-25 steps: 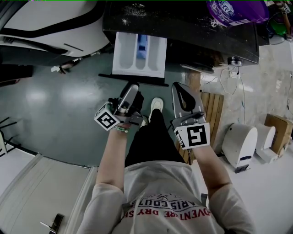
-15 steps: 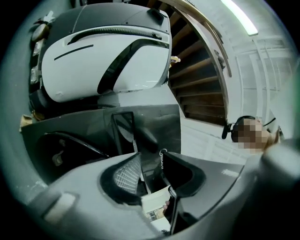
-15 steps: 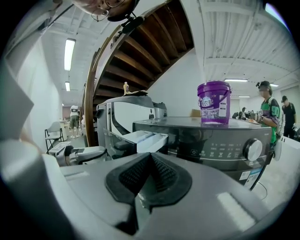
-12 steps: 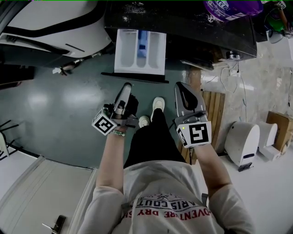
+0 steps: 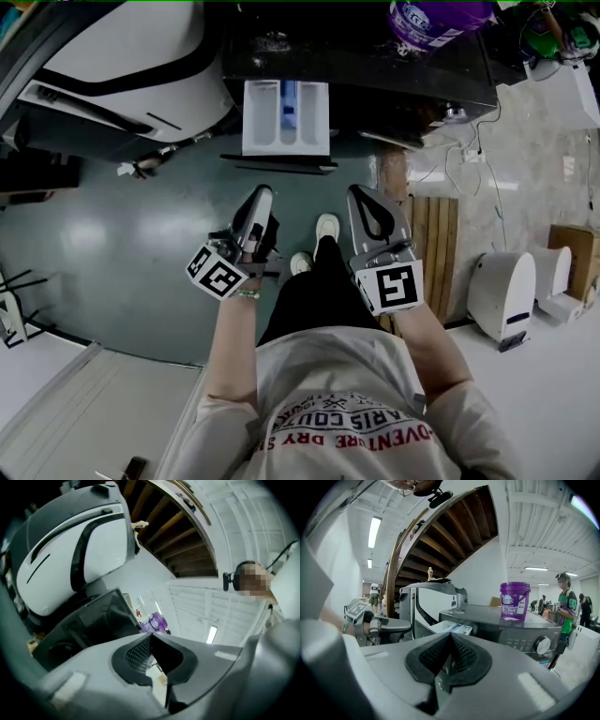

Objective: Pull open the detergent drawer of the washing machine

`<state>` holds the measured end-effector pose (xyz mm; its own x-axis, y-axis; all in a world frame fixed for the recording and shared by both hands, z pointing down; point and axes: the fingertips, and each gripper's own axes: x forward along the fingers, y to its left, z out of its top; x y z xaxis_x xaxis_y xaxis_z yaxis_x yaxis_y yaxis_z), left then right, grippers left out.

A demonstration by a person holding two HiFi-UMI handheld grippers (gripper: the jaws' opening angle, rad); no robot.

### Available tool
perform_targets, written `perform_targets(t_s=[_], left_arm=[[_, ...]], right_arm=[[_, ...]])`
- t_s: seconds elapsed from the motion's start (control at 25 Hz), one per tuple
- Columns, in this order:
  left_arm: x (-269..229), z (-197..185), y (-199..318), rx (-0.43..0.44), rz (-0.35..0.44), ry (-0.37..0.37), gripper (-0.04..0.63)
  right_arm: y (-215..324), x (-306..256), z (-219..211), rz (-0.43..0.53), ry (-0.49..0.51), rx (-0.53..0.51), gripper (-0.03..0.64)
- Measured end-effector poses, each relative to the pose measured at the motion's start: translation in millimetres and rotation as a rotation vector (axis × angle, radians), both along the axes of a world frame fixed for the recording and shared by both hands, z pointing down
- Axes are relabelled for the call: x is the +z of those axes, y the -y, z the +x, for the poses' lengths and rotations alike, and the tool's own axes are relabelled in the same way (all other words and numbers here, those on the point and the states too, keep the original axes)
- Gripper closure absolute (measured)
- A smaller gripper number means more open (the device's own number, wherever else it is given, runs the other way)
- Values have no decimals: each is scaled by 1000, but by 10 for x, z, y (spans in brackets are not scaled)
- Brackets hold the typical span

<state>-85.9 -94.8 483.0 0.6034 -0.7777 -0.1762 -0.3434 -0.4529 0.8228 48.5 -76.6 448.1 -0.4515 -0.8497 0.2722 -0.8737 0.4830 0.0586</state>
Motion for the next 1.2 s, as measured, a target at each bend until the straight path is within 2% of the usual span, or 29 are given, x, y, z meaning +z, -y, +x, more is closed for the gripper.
perform_targets(t_s=[0.08, 0.16, 0.6, 0.8, 0.96, 1.2], left_arm=[[-205, 7, -49, 27, 46, 124, 604], [-404, -6, -83, 44, 91, 211, 604], [-1406, -75, -285, 31, 314, 580, 604], [-1836, -115, -317, 20, 392, 682, 604], [-2143, -75, -354, 35, 458, 757, 604], [-2473, 38, -373, 19, 542, 807, 604]], right_arm=[[-52, -146, -26, 6, 8, 10, 617], [-109, -242, -15, 9, 3, 16, 617], [-306, -1015, -39, 108, 10, 18, 617], [-372, -1419, -95, 166, 43, 13, 617], [-419, -1573, -43, 207, 21, 2, 617], [-362, -1733, -33, 230, 23, -21, 617]])
